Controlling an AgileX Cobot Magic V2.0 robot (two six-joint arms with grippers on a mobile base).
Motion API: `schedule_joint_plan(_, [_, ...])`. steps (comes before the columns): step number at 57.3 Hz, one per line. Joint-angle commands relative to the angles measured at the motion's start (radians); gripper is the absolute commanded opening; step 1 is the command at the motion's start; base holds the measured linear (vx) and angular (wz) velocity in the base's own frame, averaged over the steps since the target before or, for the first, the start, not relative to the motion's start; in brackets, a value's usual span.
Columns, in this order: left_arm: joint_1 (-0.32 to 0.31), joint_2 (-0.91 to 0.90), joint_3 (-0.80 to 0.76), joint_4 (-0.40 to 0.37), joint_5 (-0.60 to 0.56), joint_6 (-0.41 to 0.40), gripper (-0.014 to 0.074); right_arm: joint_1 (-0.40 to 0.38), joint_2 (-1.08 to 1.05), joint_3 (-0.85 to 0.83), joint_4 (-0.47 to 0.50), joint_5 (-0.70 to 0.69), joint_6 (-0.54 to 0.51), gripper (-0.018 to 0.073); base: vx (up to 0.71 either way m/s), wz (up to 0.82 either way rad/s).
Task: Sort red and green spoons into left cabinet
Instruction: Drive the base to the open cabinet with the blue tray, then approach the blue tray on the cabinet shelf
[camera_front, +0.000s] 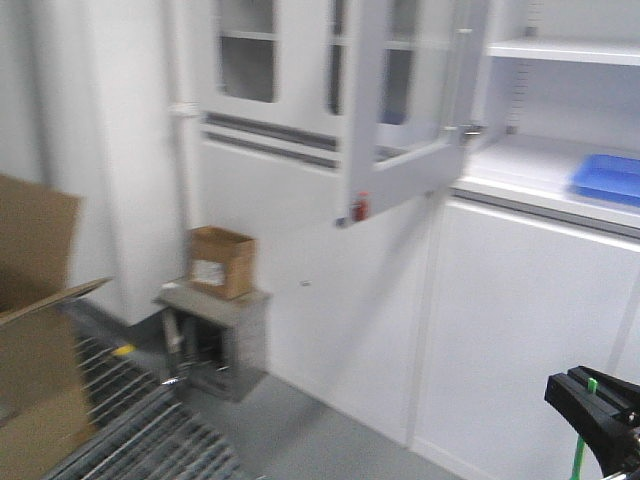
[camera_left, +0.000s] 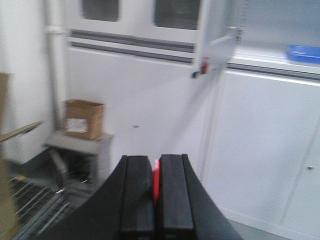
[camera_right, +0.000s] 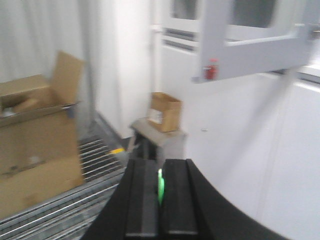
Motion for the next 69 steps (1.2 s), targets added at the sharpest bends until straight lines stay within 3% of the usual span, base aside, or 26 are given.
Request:
schedule_joint_plan(1, [-0.001, 0.002, -0.028, -0.01, -0.073, 0.0, -0.0006, 0.0, -0.005, -0.03, 0.005, -0.059, 0.001, -0.0006, 0.36, -0.92])
schedule_joint_plan(35, [-0.001, 0.002, -0.028, -0.01, -0.073, 0.0, -0.0006, 0.0, -0.005, -0.03, 0.005, -0.059, 0.001, -0.0006, 0.35, -0.71])
schedule_joint_plan(69, [-0.001, 0.002, -0.028, -0.01, -0.073, 0.0, -0.0006, 0.0, -0.005, -0.03, 0.005, -0.059, 0.001, -0.0006, 0.41, -0.14])
